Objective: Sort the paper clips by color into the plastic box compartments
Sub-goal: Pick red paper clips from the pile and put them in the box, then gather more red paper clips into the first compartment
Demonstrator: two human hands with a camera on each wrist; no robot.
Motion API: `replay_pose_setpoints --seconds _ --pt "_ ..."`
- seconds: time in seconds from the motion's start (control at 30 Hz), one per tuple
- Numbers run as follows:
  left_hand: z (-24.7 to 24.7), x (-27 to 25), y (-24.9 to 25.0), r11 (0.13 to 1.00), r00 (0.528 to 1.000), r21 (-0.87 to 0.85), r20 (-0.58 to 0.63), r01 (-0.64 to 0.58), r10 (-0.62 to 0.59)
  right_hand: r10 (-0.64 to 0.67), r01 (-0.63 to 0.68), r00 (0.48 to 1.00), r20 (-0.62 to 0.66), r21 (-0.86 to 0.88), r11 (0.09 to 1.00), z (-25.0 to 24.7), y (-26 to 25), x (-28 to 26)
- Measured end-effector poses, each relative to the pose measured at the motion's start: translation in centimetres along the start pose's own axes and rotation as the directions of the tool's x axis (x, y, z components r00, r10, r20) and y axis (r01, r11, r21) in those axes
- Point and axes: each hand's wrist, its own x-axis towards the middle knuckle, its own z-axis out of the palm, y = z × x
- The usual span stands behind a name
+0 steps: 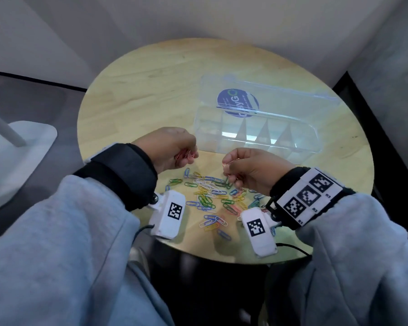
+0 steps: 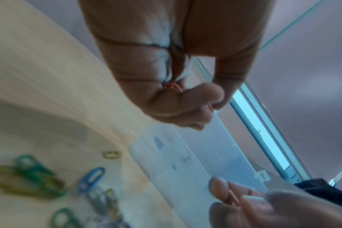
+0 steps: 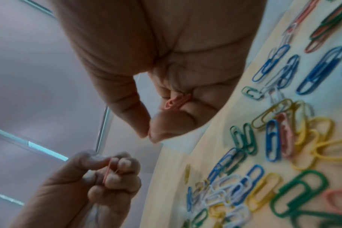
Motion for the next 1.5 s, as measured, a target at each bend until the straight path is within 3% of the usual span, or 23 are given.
replay_pose_setpoints --seconds 0.2,0.43,0.63,0.93,1.27,1.43,1.5 --pt "1.2 1.6 1.9 0.965 0.994 -0.261 -0.107 -0.021 -0.007 -0.029 0.024 0.998 0.056 0.089 0.996 -0.2 -3.2 0.0" --pt "1.7 3.6 3.2 0.86 0.988 -0.507 -0.151 -0.057 -0.023 -0.069 0.07 0.998 -0.013 0.234 0.97 -1.0 -6.8 1.9" --pt "1.7 5.2 3.7 0.861 0.98 -0.501 -0.198 -0.087 -0.017 -0.03 0.054 0.995 -0.094 0.267 0.962 -1.1 -8.0 3.9" --pt "3.0 5.9 3.6 0.905 0.974 -0.399 -0.215 -0.151 0.068 -0.023 0.042 0.995 -0.099 0.196 0.98 -0.9 -7.9 5.1" --pt "1.3 5.1 2.9 0.94 0.966 -0.246 -0.157 -0.238 0.204 -0.127 0.121 0.992 -0.019 -0.198 0.973 -2.8 -6.0 2.5" --pt "-0.5 3.9 1.8 0.963 0.967 -0.122 -0.121 -0.239 0.224 -0.096 0.092 0.995 0.017 -0.49 0.867 -2.1 -4.2 1.7" --pt "-1.4 3.5 1.6 0.966 0.959 0.071 -0.124 -0.247 0.254 -0.073 0.067 0.997 0.018 -0.636 0.769 -1.8 -3.5 1.5"
